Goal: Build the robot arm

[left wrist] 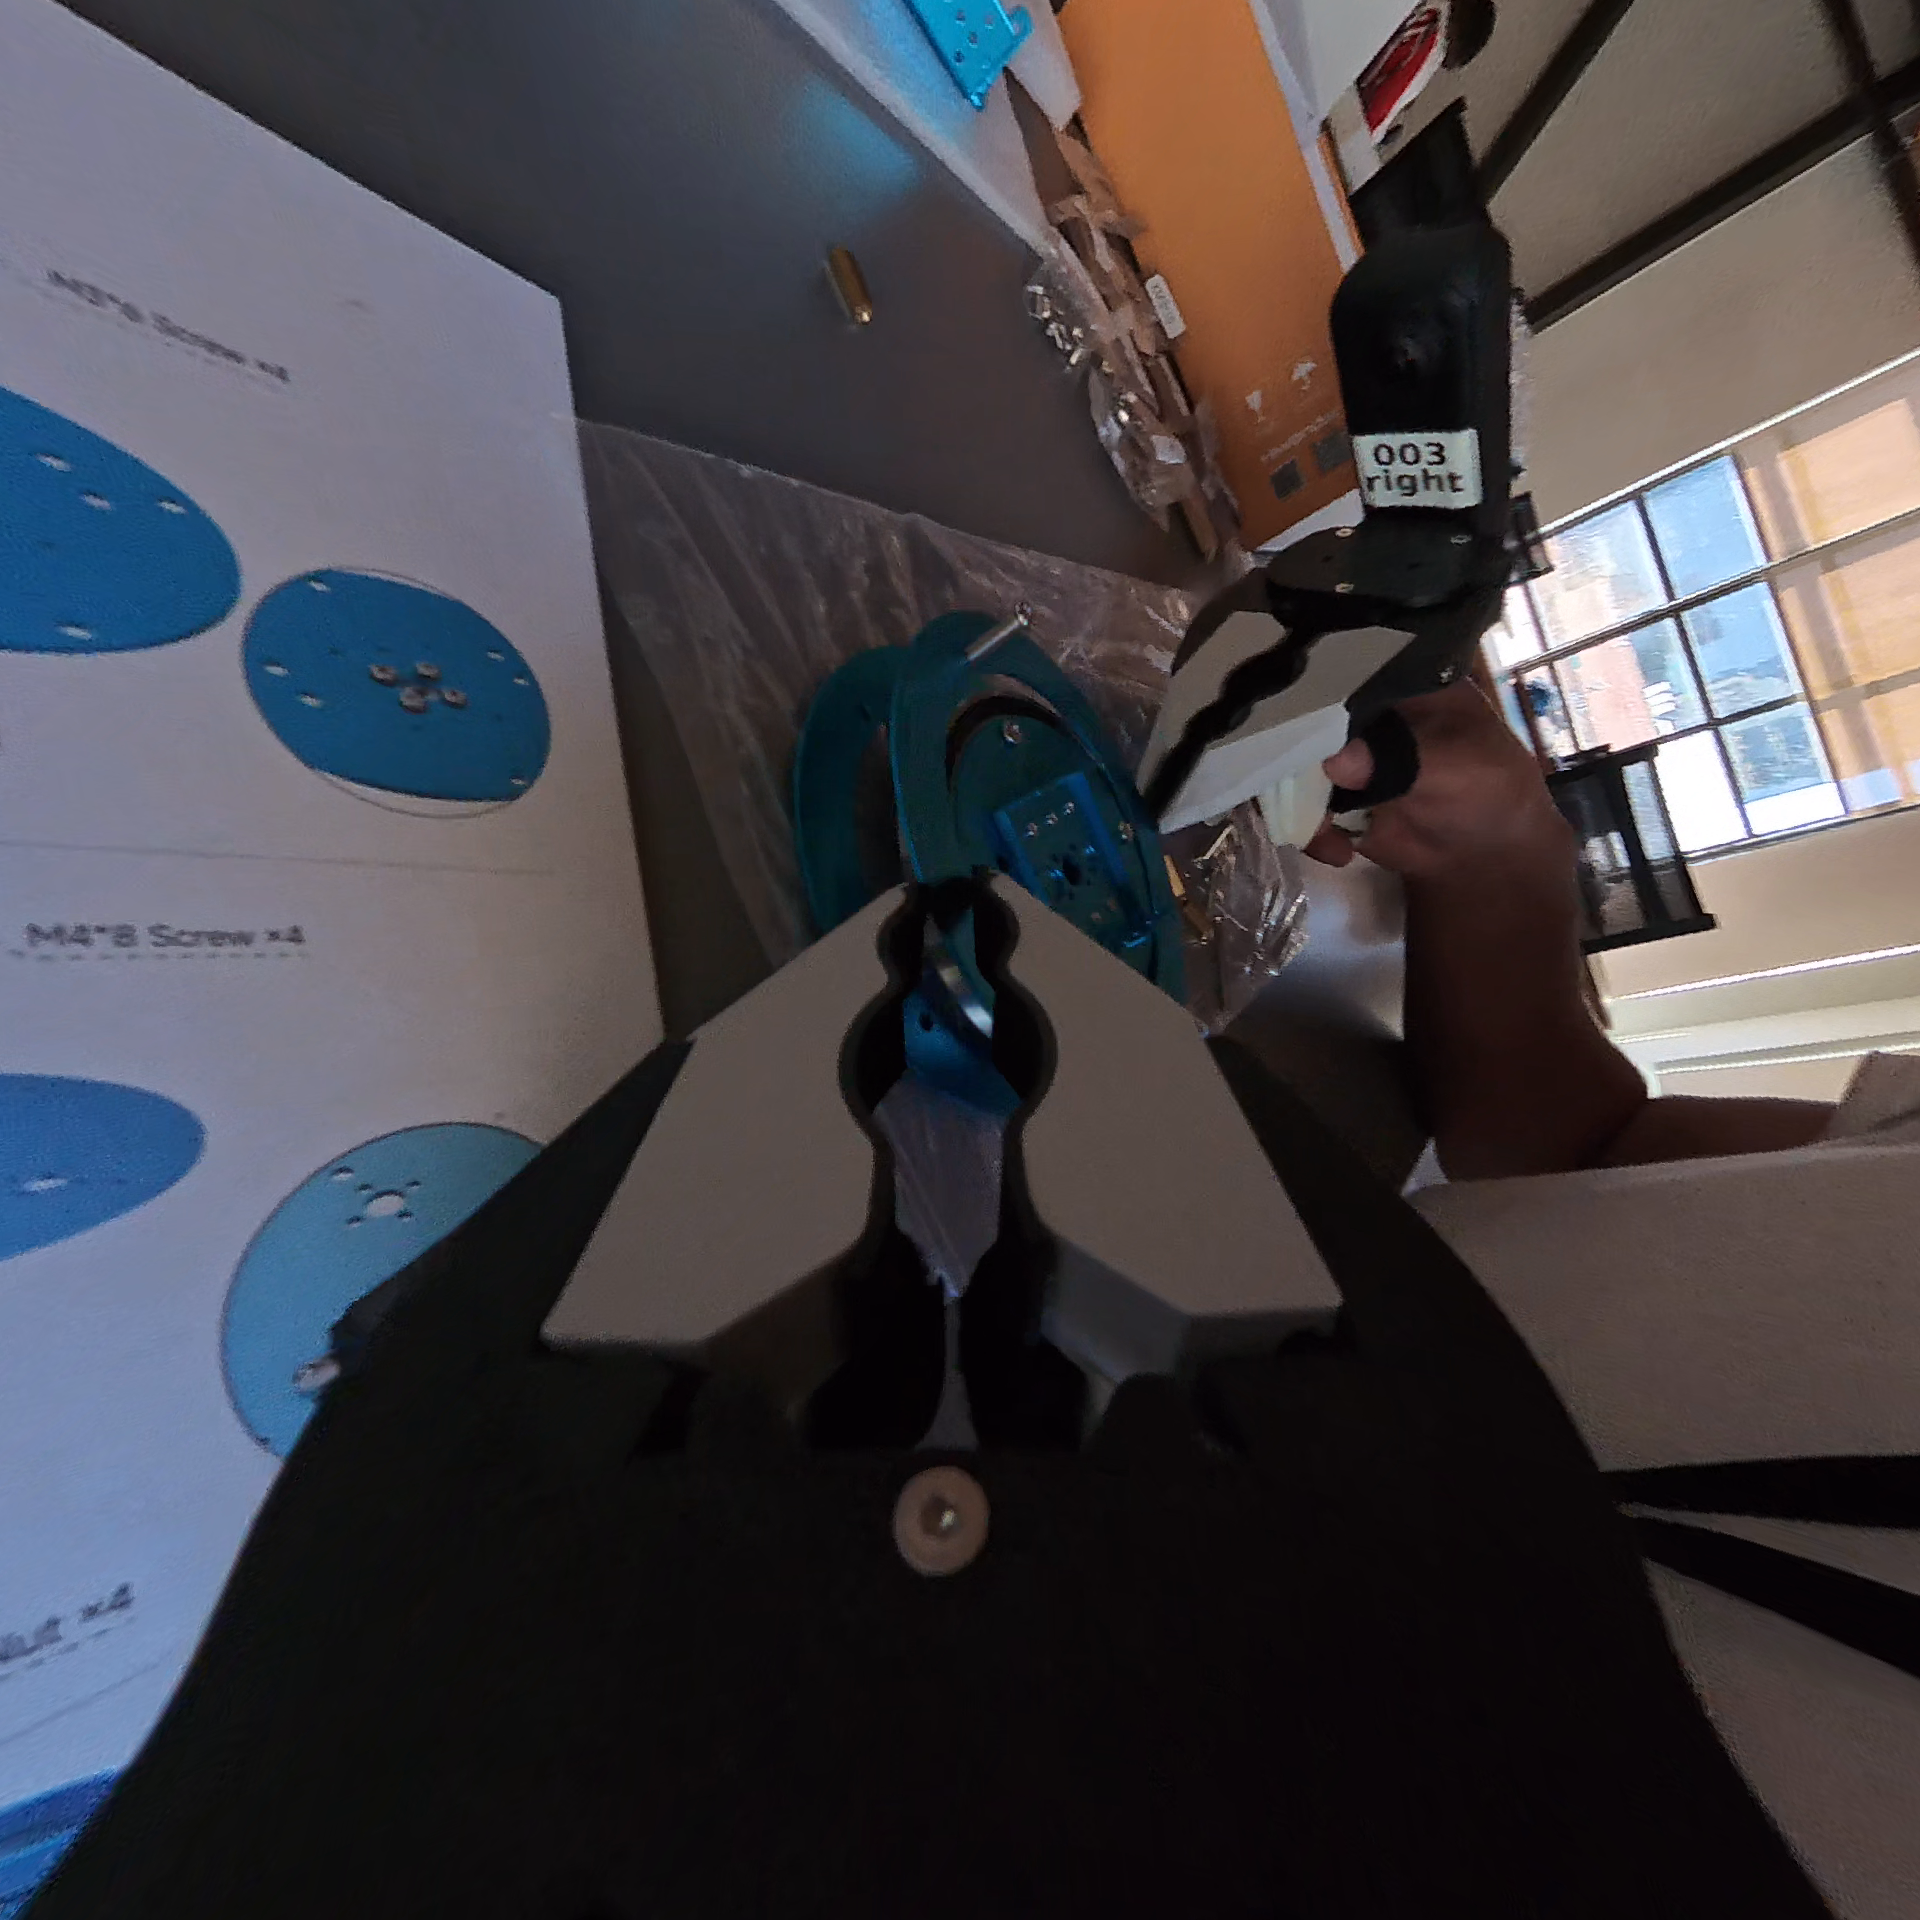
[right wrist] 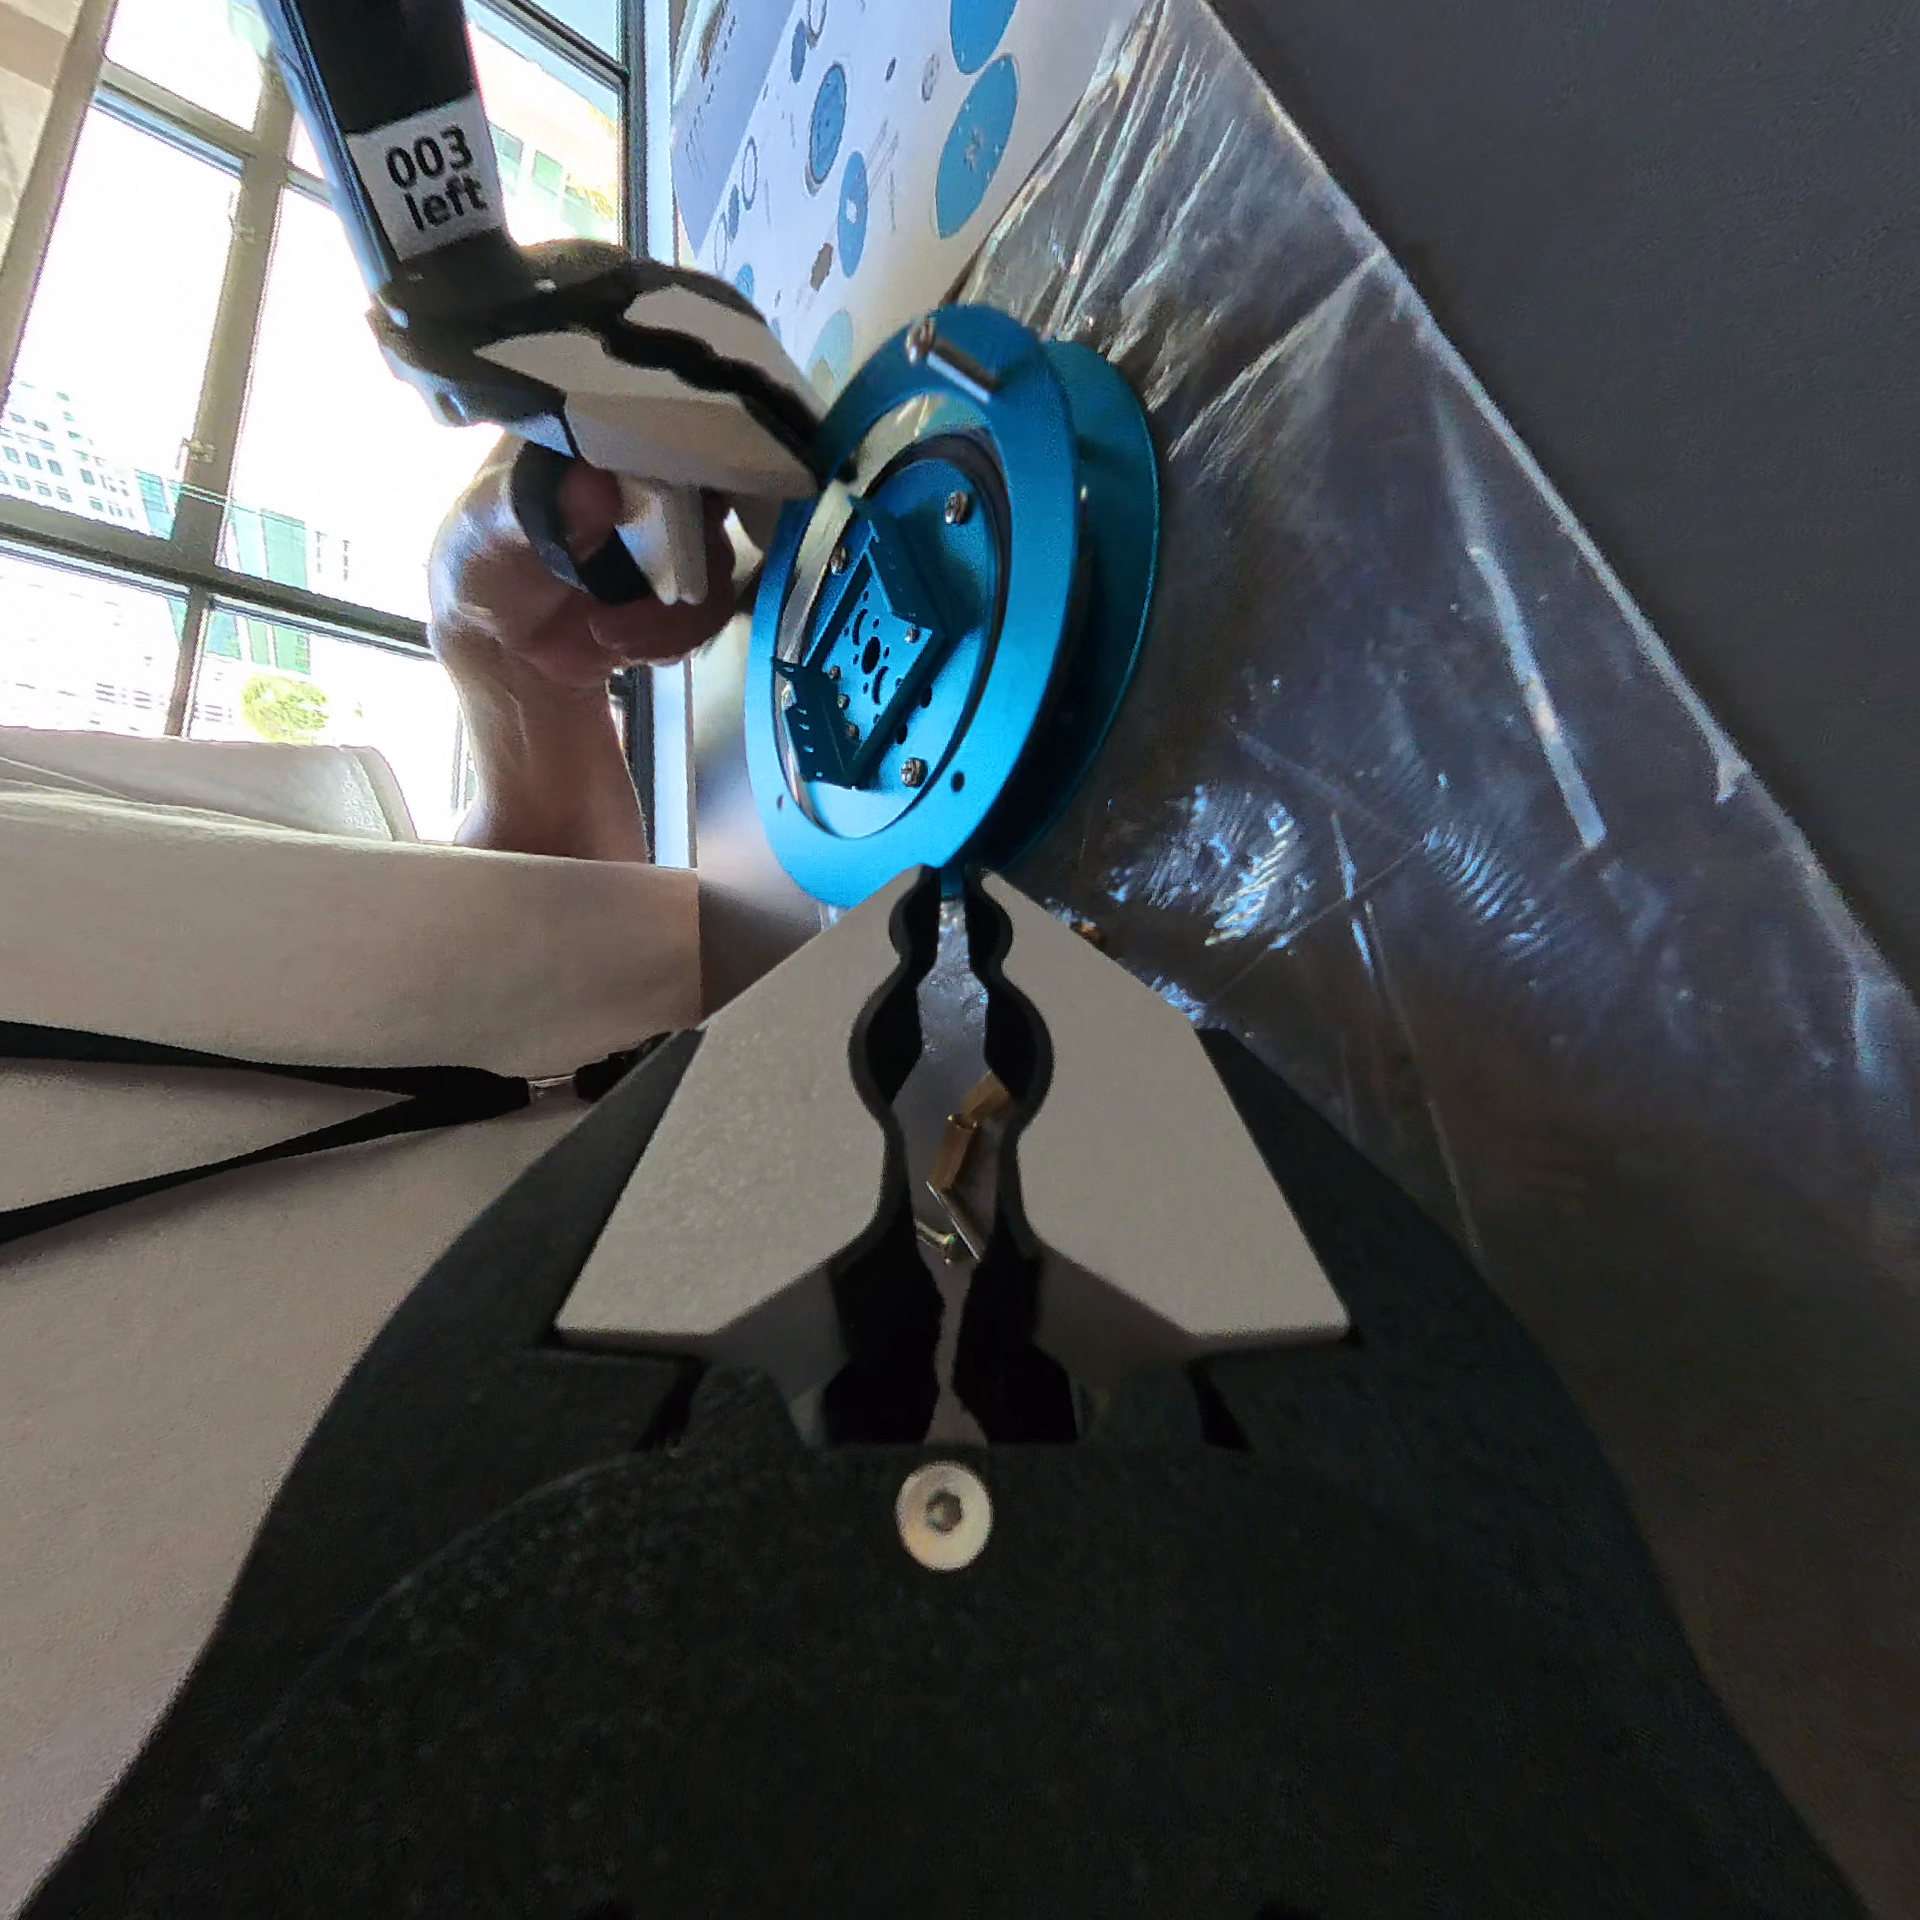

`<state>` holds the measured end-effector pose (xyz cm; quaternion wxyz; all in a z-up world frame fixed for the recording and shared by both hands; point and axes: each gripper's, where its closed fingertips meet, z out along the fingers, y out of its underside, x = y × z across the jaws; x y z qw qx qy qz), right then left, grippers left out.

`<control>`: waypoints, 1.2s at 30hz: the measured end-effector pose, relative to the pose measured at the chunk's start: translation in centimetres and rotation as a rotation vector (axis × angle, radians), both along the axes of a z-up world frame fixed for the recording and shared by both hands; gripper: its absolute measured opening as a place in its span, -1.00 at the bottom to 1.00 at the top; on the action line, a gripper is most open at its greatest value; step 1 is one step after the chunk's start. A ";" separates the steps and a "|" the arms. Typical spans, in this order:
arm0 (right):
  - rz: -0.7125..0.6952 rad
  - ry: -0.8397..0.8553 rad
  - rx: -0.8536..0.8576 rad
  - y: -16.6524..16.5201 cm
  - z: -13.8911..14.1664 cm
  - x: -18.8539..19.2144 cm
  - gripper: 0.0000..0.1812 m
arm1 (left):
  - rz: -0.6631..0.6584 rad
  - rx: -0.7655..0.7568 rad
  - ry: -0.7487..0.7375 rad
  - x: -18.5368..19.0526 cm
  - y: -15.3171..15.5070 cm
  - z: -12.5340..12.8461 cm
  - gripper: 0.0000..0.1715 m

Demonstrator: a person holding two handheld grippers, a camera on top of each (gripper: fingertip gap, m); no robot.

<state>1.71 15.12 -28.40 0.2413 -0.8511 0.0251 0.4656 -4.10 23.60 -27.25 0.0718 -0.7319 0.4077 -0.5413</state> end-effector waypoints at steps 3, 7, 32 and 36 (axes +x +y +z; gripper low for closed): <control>0.015 -0.008 -0.001 -0.2 -0.1 -0.1 -0.96 | -0.016 0.067 0.025 0.2 0.2 -0.2 -0.90; 0.012 -0.027 0.000 -0.3 -0.4 0.2 -0.92 | -0.038 0.095 0.044 0.3 0.1 -0.6 -0.88; -0.061 0.029 0.029 1.2 0.0 0.4 -0.94 | -0.030 0.169 0.028 0.7 0.5 -0.6 -0.90; -0.065 0.033 0.025 1.2 0.1 0.6 -0.94 | -0.039 0.168 0.028 0.8 0.4 -0.6 -0.89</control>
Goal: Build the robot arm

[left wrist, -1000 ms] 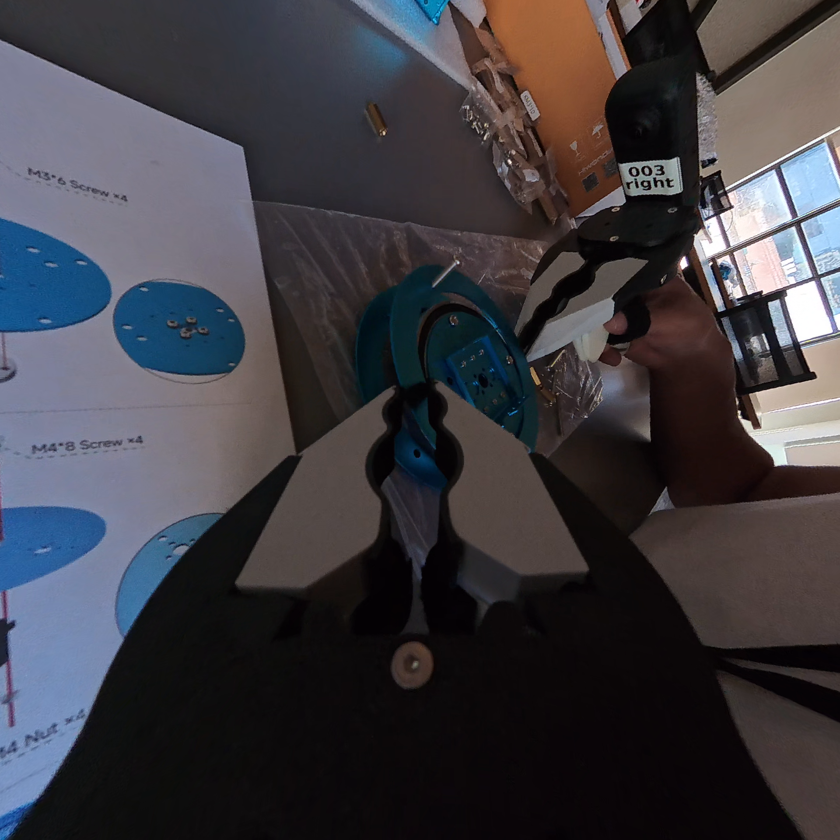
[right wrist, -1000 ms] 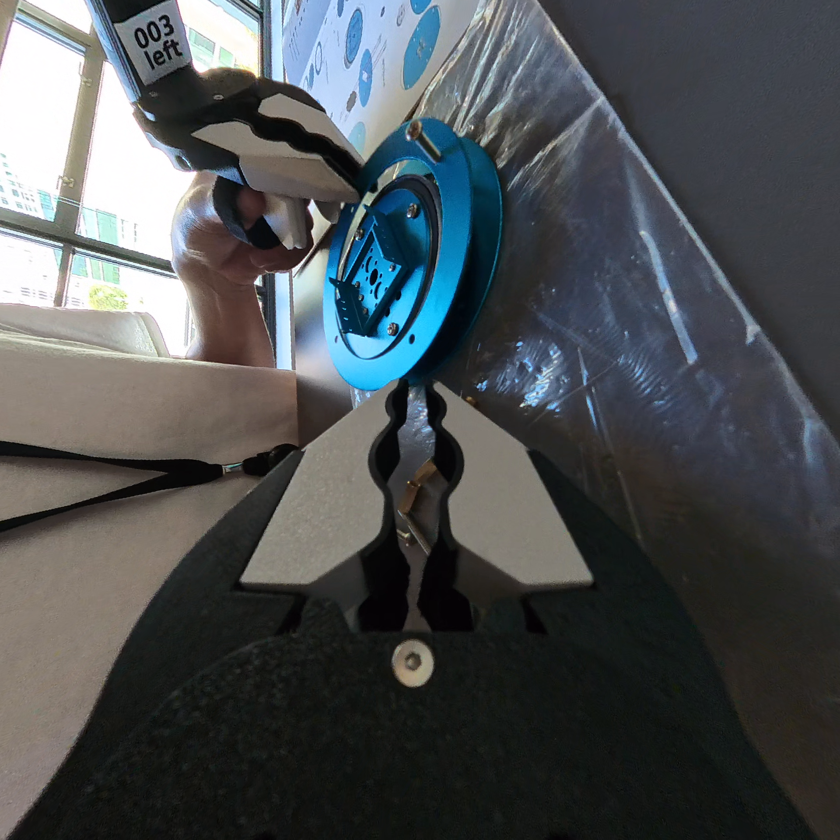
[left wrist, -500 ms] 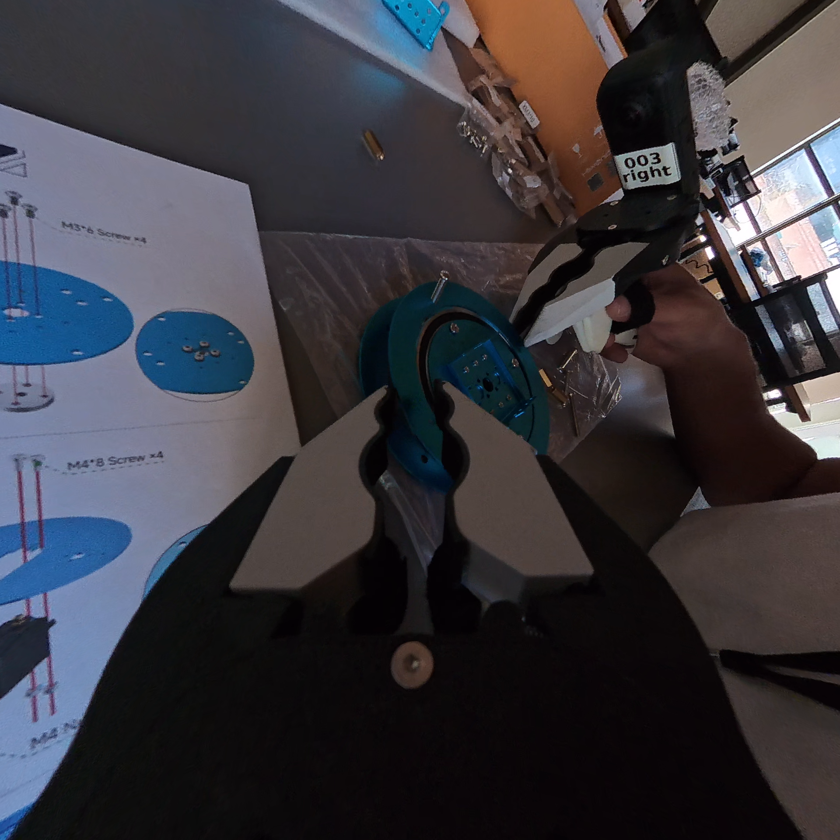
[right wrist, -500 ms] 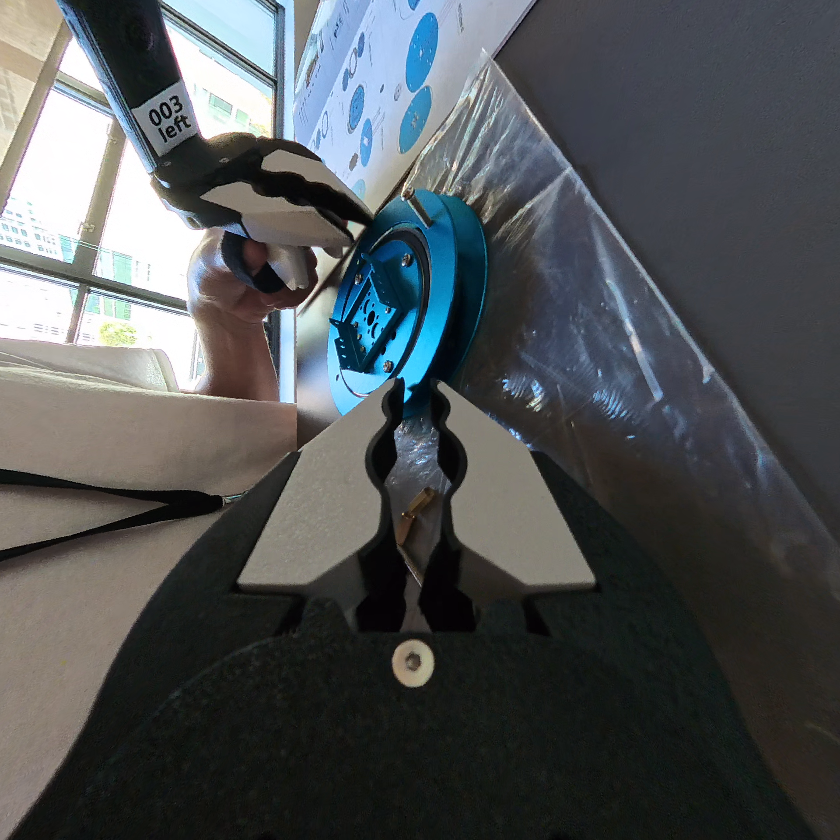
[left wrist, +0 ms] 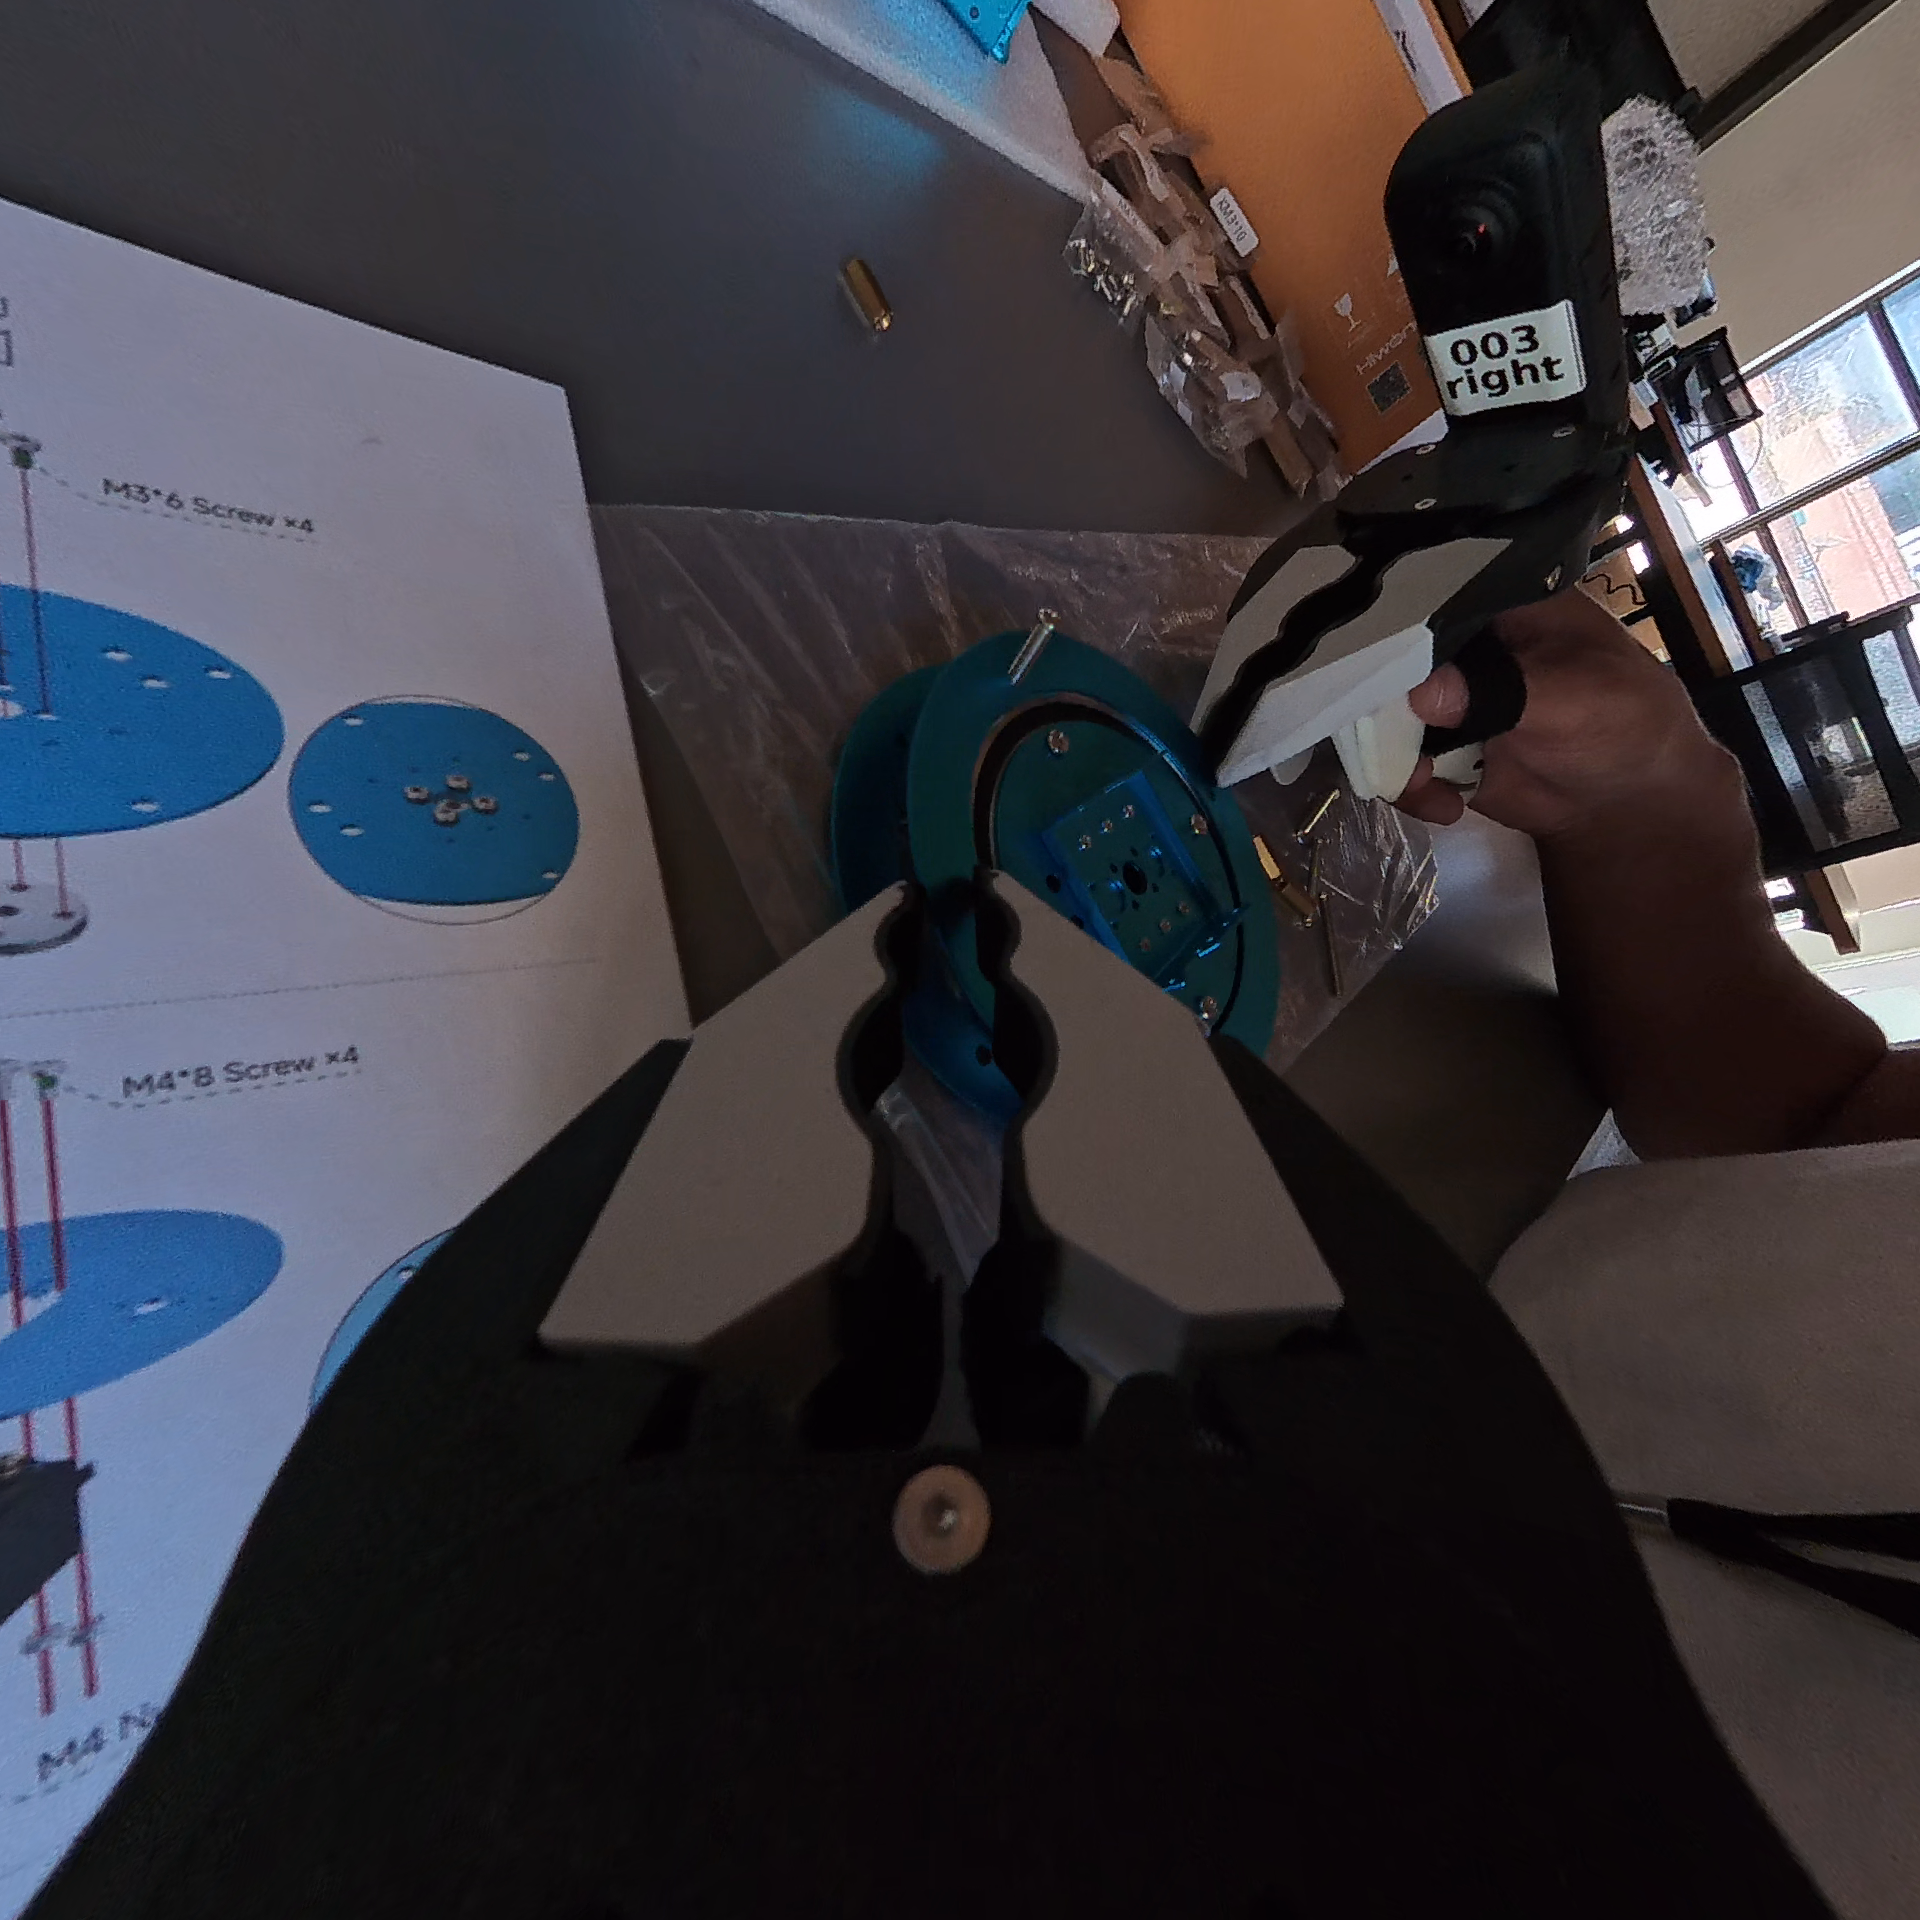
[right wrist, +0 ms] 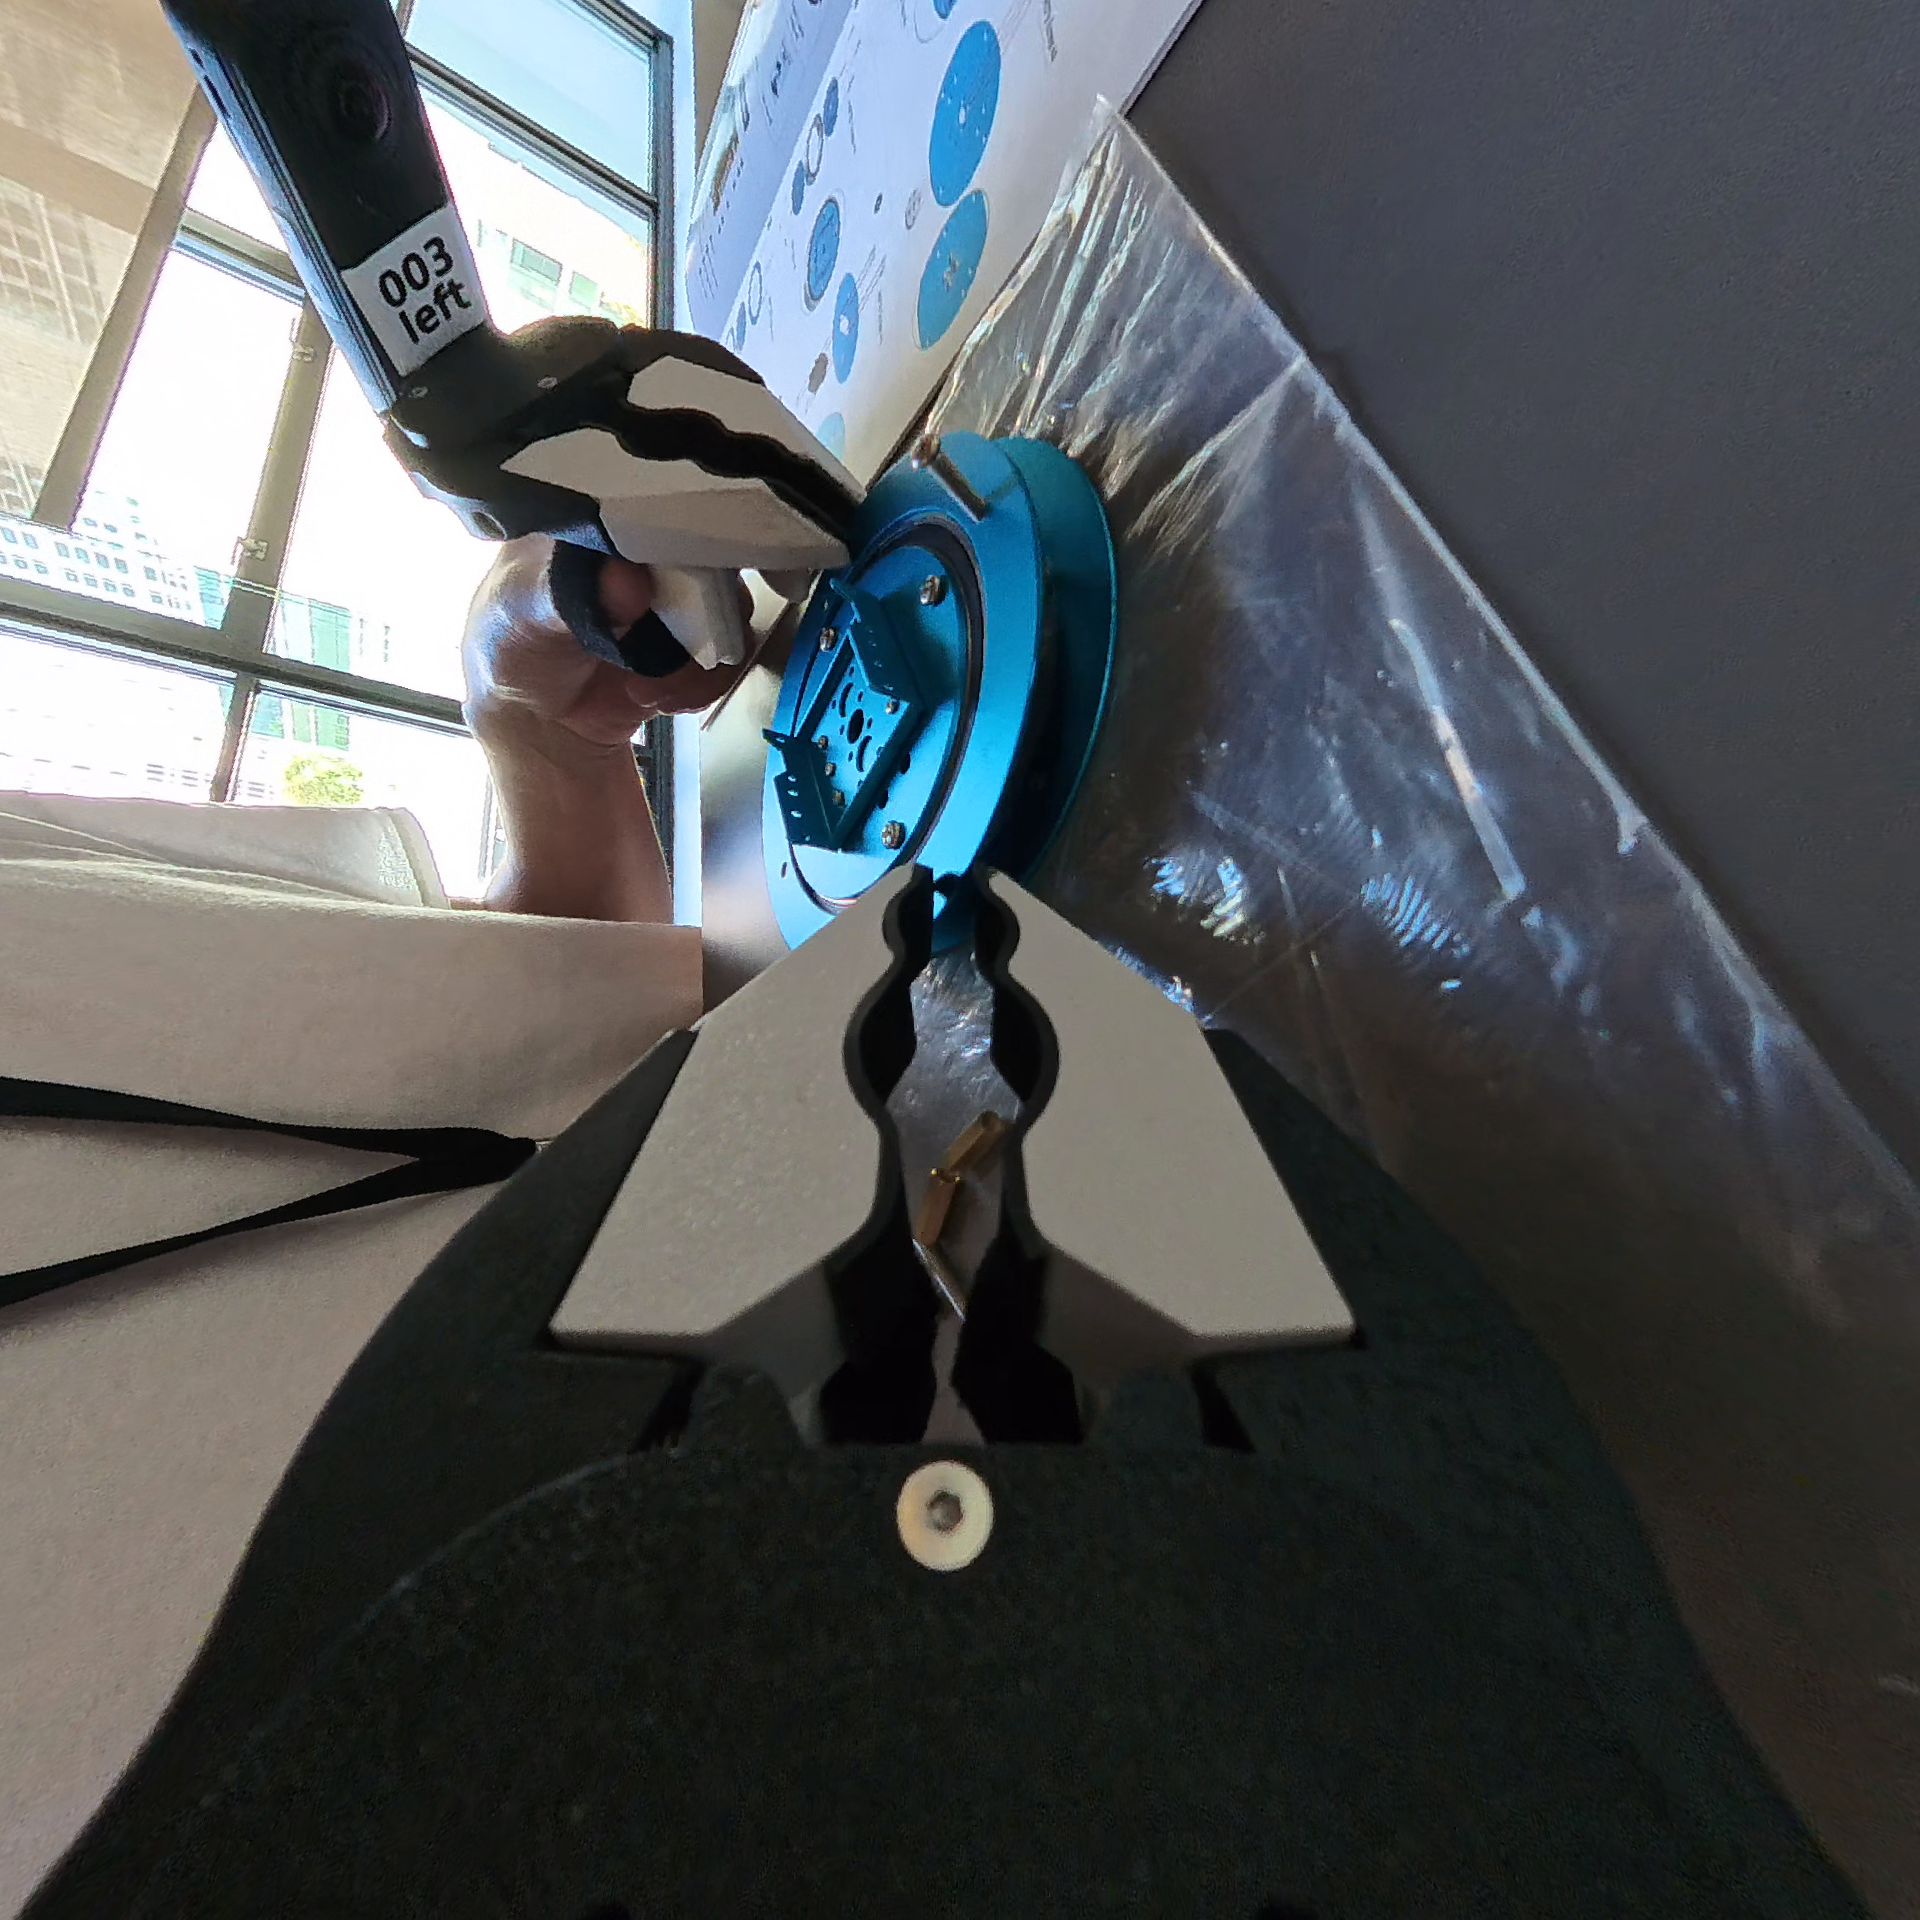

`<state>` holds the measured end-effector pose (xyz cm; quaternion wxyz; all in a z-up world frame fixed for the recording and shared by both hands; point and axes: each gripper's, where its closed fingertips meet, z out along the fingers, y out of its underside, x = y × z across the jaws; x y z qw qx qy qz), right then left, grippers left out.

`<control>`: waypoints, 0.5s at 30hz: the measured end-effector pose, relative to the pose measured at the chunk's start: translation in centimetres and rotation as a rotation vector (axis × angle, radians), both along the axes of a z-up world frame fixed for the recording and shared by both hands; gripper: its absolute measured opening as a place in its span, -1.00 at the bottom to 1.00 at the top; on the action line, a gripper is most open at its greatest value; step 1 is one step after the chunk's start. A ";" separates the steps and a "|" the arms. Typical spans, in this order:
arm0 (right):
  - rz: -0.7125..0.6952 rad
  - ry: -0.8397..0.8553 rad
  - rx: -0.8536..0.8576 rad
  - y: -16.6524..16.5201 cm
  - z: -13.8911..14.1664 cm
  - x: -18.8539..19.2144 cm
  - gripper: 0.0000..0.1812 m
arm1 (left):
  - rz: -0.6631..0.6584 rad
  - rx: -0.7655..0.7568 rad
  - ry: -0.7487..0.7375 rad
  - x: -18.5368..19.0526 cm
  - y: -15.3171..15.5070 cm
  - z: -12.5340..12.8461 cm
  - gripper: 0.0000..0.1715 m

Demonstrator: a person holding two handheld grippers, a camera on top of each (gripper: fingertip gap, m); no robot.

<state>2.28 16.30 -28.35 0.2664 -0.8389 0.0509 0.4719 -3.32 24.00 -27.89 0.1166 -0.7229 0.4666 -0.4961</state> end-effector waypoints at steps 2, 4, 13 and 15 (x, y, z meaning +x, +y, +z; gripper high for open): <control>0.000 0.002 -0.001 0.0 0.0 0.0 -0.94 | -0.001 -0.001 0.000 0.0 0.0 0.0 -0.89; 0.000 0.002 -0.001 0.0 0.0 0.0 -0.94 | -0.003 -0.003 0.001 -0.1 -0.1 0.0 -0.89; 0.004 0.007 -0.003 -0.1 0.0 -0.1 -0.94 | 0.002 -0.007 -0.001 -0.1 -0.1 0.0 -0.89; 0.003 0.005 -0.003 -0.1 0.0 -0.1 -0.94 | 0.000 -0.003 -0.002 0.0 -0.1 0.1 -0.88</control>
